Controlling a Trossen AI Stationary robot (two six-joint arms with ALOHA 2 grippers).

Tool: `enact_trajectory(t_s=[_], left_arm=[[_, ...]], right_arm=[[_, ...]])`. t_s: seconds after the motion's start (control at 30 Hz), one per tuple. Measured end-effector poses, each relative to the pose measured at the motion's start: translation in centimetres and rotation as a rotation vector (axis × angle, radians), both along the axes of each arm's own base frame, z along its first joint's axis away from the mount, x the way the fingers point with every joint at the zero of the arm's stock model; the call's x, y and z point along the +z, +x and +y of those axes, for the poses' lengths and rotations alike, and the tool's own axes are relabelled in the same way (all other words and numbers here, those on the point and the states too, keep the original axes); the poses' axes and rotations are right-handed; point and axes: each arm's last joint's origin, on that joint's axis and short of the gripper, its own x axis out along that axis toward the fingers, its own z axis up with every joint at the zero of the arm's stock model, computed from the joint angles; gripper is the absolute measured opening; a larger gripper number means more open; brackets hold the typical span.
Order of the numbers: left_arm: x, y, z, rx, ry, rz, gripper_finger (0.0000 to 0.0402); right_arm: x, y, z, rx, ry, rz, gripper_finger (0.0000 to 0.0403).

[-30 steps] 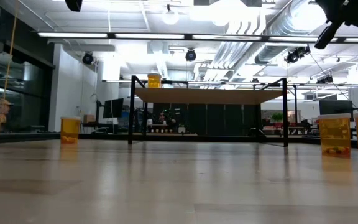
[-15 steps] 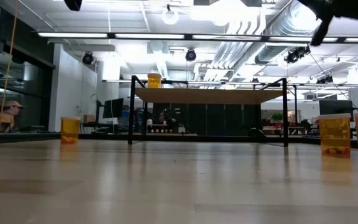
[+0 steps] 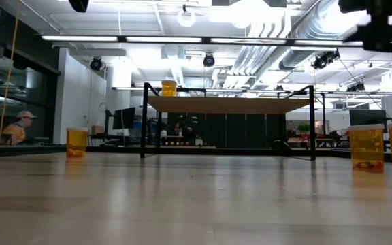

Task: Pick and place medicine bottles onto shelf by color
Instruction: Put the orange pill bottle on the shelf aligned with the other orange pill bottle

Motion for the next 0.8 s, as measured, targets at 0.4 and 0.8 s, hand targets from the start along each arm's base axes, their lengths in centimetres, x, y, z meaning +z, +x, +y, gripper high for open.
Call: enact_trajectory(t_s=[0.4,0.8], left_arm=[[-0.1,0.0,0.0,0.0,-0.003,0.008,0.0],[-0.2,0.0,0.0,-0.003,-0.002,0.015,0.0]], right_arm=[[-2.8,3.1,0.5,-0.127,-0.072,0.663,0.0275],[-4.9,6.9,1.2,-0.16,-0.078,0.768,0.0275]])
